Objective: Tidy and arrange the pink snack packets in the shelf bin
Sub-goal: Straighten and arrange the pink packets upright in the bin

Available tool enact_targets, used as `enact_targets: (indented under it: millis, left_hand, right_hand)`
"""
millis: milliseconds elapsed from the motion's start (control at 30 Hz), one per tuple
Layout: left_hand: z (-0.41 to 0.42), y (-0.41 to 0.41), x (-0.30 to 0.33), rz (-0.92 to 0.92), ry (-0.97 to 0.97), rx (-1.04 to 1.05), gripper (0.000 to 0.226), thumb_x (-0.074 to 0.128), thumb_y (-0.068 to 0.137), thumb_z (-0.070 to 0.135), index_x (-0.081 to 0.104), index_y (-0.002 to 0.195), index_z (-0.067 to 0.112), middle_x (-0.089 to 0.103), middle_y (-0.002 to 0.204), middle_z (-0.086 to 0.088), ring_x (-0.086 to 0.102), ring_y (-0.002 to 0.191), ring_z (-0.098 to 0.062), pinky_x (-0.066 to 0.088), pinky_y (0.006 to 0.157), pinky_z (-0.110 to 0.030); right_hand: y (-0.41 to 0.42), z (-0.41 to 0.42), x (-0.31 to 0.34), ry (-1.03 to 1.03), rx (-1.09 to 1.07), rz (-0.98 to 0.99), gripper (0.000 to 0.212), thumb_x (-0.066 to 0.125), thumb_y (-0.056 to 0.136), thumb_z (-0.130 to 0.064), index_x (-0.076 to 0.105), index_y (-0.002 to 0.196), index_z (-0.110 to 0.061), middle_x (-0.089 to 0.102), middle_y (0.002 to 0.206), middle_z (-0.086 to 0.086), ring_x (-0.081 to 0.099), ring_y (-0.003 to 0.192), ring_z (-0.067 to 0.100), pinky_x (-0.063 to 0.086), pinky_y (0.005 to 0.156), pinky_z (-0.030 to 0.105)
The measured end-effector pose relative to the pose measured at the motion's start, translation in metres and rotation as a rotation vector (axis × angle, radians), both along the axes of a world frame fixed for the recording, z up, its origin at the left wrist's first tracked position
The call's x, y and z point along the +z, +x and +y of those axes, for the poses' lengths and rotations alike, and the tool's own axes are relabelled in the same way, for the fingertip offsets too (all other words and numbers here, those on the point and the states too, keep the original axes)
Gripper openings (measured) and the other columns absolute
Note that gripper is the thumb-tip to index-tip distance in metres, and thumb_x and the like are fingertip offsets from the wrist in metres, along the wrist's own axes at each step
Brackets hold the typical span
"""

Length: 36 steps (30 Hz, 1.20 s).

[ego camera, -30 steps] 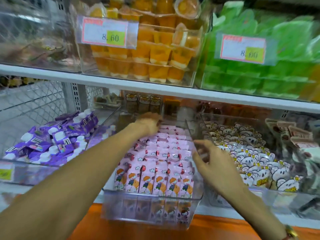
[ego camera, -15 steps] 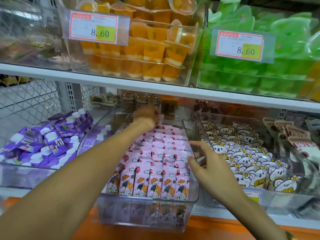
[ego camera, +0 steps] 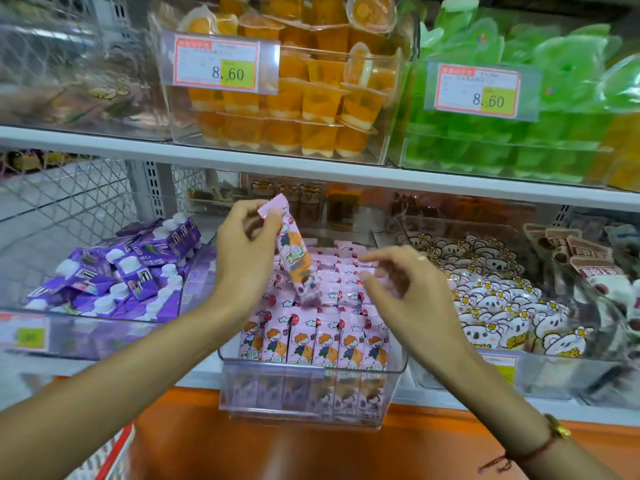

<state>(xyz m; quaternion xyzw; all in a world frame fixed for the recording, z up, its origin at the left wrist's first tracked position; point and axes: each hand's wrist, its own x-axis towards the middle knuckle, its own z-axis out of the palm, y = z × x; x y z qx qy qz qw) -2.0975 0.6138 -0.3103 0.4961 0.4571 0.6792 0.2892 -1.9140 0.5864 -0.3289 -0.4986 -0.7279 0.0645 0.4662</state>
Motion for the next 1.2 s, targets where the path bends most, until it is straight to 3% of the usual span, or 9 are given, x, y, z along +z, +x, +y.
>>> enact_targets:
  millis: [133, 300, 433, 567, 700, 800, 900, 1033, 1200]
  left_hand:
    - [-0.031, -0.003, 0.001, -0.043, -0.017, -0.114, 0.007, 0.058, 0.093, 0.021, 0.064, 0.097, 0.022, 0.071, 0.094, 0.003, 0.068, 0.091, -0.011, 0.055, 0.085, -0.034]
    - [-0.038, -0.006, -0.014, -0.042, -0.022, -0.218, 0.017, 0.059, 0.092, 0.023, 0.064, 0.109, 0.023, 0.071, 0.104, 0.007, 0.066, 0.098, -0.002, 0.055, 0.086, -0.024]
    - [-0.035, -0.006, -0.029, 0.231, 0.001, -0.23, 0.03, 0.058, 0.093, 0.011, 0.057, 0.112, 0.035, 0.061, 0.119, 0.016, 0.059, 0.102, 0.007, 0.052, 0.079, -0.016]
    - [-0.036, -0.001, -0.037, 0.321, -0.033, -0.284, 0.04, 0.065, 0.077, 0.014, 0.058, 0.106, 0.041, 0.061, 0.109, 0.017, 0.06, 0.091, 0.006, 0.052, 0.065, -0.017]
    - [-0.036, 0.003, -0.039, 0.382, 0.014, -0.229, 0.048, 0.07, 0.062, 0.031, 0.053, 0.105, 0.043, 0.058, 0.108, 0.026, 0.057, 0.094, 0.003, 0.047, 0.064, -0.011]
    - [-0.034, 0.004, -0.041, 0.419, 0.05, -0.198, 0.048, 0.079, 0.07, 0.033, 0.052, 0.109, 0.042, 0.06, 0.104, 0.028, 0.058, 0.09, 0.004, 0.044, 0.066, -0.008]
    - [-0.034, 0.002, -0.042, 0.503, 0.072, -0.172, 0.043, 0.071, 0.082, 0.033, 0.045, 0.114, 0.047, 0.061, 0.108, 0.031, 0.057, 0.096, 0.01, 0.046, 0.073, -0.011]
    - [-0.035, 0.0, -0.043, 0.604, 0.1, -0.163, 0.027, 0.058, 0.094, 0.031, 0.042, 0.112, 0.045, 0.06, 0.117, 0.027, 0.054, 0.109, 0.011, 0.046, 0.08, -0.012]
    - [-0.034, 0.0, -0.041, 0.682, 0.151, -0.134, 0.029, 0.061, 0.091, 0.029, 0.045, 0.11, 0.042, 0.056, 0.122, 0.025, 0.051, 0.11, 0.005, 0.038, 0.087, -0.007]
  right_hand:
    - [-0.028, -0.014, 0.002, -0.351, 0.291, 0.118, 0.052, 0.052, 0.08, -0.062, 0.05, 0.127, -0.039, 0.054, 0.112, -0.024, 0.054, 0.102, -0.005, 0.045, 0.081, 0.015]
    - [-0.044, -0.01, -0.001, -0.45, 0.374, 0.344, 0.013, 0.058, 0.093, -0.028, 0.059, 0.104, -0.035, 0.069, 0.094, -0.017, 0.063, 0.087, -0.002, 0.051, 0.074, 0.013]
    - [-0.043, -0.005, 0.002, -0.681, 0.374, 0.678, 0.024, 0.057, 0.094, -0.025, 0.064, 0.113, -0.012, 0.073, 0.095, 0.001, 0.067, 0.081, 0.009, 0.053, 0.071, 0.02]
    - [-0.047, -0.007, 0.003, -0.69, 0.376, 0.775, 0.027, 0.059, 0.093, -0.019, 0.062, 0.117, -0.006, 0.073, 0.102, 0.01, 0.07, 0.079, 0.013, 0.055, 0.065, 0.021]
    - [-0.049, -0.01, 0.002, -0.658, 0.343, 0.839, 0.032, 0.067, 0.087, -0.018, 0.061, 0.115, -0.004, 0.074, 0.094, 0.009, 0.071, 0.072, 0.013, 0.055, 0.058, 0.021]
    - [-0.048, -0.008, 0.0, -0.635, 0.301, 0.848, 0.036, 0.072, 0.082, -0.017, 0.061, 0.113, -0.001, 0.074, 0.095, 0.011, 0.07, 0.073, 0.016, 0.058, 0.062, 0.025]
    - [-0.043, -0.004, 0.001, -0.647, 0.356, 0.871, 0.029, 0.066, 0.087, -0.018, 0.062, 0.112, -0.005, 0.073, 0.103, 0.008, 0.069, 0.089, 0.015, 0.056, 0.078, 0.023]
    - [-0.034, -0.002, 0.008, -0.623, 0.44, 0.827, 0.009, 0.059, 0.091, -0.013, 0.067, 0.091, -0.015, 0.073, 0.087, -0.005, 0.068, 0.082, 0.005, 0.051, 0.071, 0.016]
    - [-0.038, -0.005, 0.005, -0.44, 0.279, 0.792, 0.017, 0.072, 0.082, -0.013, 0.066, 0.098, -0.01, 0.074, 0.096, 0.006, 0.071, 0.087, 0.011, 0.056, 0.073, 0.018]
